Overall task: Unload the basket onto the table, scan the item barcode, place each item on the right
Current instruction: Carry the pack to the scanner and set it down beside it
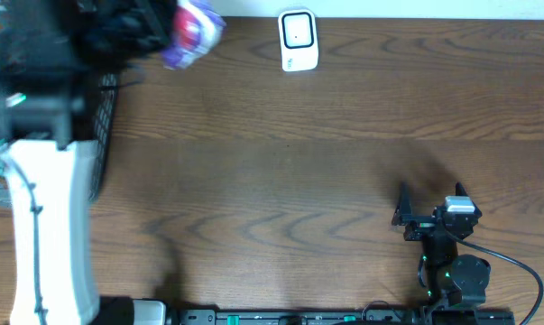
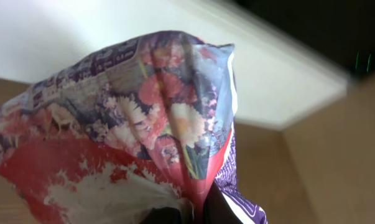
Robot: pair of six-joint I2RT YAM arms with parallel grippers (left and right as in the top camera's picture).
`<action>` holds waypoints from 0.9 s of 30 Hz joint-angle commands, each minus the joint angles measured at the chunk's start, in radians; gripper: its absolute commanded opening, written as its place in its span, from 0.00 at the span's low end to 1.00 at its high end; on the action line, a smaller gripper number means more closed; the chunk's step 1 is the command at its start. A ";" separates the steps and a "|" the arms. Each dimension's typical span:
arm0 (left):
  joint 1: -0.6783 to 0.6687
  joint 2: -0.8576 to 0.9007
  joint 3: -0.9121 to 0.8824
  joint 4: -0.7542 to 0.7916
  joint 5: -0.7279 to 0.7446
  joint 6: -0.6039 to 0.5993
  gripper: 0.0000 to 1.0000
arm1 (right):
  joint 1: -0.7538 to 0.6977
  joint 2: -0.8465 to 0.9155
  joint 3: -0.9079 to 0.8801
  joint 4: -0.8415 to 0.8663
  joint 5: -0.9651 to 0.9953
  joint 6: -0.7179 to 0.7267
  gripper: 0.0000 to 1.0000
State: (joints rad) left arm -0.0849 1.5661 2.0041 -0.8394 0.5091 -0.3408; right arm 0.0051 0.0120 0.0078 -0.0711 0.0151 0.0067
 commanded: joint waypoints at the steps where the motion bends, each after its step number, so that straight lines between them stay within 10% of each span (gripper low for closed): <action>1: -0.097 0.071 -0.007 -0.037 -0.066 0.115 0.07 | 0.010 -0.005 -0.002 -0.003 -0.006 -0.004 0.99; 19: -0.400 0.535 -0.007 -0.099 -0.189 0.119 0.08 | 0.010 -0.005 -0.002 -0.003 -0.006 -0.004 0.99; 27: -0.432 0.561 -0.005 -0.102 -0.185 0.118 0.84 | 0.010 -0.005 -0.002 -0.003 -0.006 -0.004 0.99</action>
State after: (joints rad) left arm -0.5190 2.1479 2.0022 -0.9386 0.3305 -0.2310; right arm 0.0051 0.0120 0.0078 -0.0711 0.0151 0.0067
